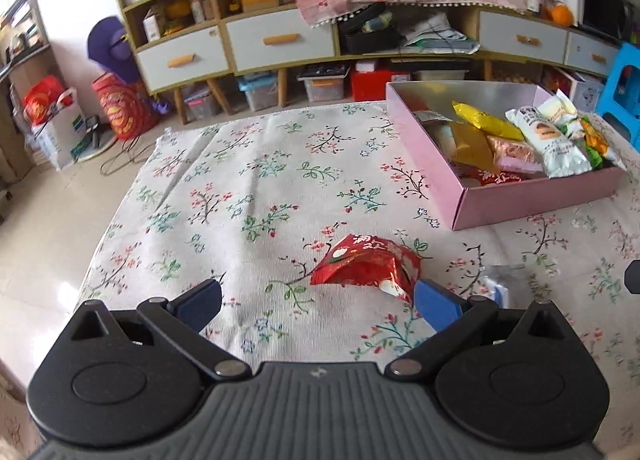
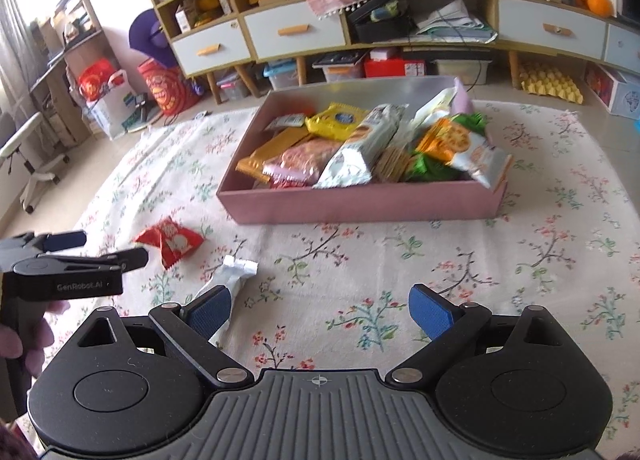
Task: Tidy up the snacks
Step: 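Grasp the red foil packet with the left tool while the right tool grasps the silver packet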
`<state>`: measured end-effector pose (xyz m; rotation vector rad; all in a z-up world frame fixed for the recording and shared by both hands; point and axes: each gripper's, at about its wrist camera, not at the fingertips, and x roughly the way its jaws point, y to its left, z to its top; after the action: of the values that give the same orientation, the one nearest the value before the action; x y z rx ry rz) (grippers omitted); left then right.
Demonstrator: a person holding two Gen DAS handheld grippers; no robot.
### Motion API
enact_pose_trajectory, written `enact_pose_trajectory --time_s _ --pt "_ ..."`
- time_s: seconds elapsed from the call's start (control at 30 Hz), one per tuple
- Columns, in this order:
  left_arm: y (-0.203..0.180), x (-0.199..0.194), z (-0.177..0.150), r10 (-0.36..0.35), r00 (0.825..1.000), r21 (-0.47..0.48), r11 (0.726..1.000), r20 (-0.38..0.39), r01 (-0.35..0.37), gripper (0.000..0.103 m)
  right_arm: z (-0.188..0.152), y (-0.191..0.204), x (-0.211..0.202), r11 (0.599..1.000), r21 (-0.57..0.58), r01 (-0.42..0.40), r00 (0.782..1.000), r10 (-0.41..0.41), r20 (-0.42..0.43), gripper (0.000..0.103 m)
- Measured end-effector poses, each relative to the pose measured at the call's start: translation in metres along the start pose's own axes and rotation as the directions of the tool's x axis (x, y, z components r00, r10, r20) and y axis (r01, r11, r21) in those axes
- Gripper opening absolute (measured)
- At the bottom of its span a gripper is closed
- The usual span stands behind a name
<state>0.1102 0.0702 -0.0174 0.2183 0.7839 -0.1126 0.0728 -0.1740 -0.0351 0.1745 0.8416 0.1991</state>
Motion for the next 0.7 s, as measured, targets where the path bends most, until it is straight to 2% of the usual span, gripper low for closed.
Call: enact_pose_trajectory --time_s 0.13,0.2,0.27,0.37,0.47,0.57,0.63,0.7 --pt "-0.004 0.009 -0.002 -0.049 0.999 0.046 0.998 0.017 0.048 0.103 -0.004 0.006 0.012 1.0 0.003 -0.014 1.0 0.014 -0.028 0.097" --pt "-0.004 0.014 -0.001 -0.076 0.997 0.019 0.997 -0.002 0.076 0.103 -0.006 0.009 0.017 1.0 0.006 -0.02 0.999 0.02 -0.039 0.097" --pt "0.0 0.019 0.001 -0.114 0.993 -0.049 0.992 -0.025 0.112 0.103 -0.008 0.013 0.02 1.0 0.004 -0.023 0.999 0.024 -0.042 0.097" --pt "0.006 0.024 0.003 -0.162 0.986 -0.187 0.971 -0.047 0.15 0.101 -0.008 0.018 0.025 1.0 -0.005 -0.03 0.999 0.03 -0.041 0.097" --pt "0.01 0.032 0.005 -0.165 0.984 -0.315 0.939 -0.069 0.135 0.093 -0.007 0.024 0.031 0.999 -0.01 -0.04 0.998 0.04 -0.04 0.097" --pt "0.014 0.038 0.006 -0.162 0.983 -0.431 0.896 -0.088 0.109 0.089 -0.007 0.03 0.037 0.999 -0.013 -0.049 0.998 0.049 -0.041 0.097" --pt "0.014 0.039 0.008 -0.147 0.985 -0.472 0.877 -0.095 0.085 0.087 -0.007 0.035 0.042 0.998 -0.006 -0.057 0.997 0.056 -0.047 0.097" --pt "0.012 0.039 0.011 -0.137 0.985 -0.484 0.872 -0.103 0.071 0.081 -0.006 0.038 0.048 0.998 0.007 -0.066 0.996 0.066 -0.054 0.097"
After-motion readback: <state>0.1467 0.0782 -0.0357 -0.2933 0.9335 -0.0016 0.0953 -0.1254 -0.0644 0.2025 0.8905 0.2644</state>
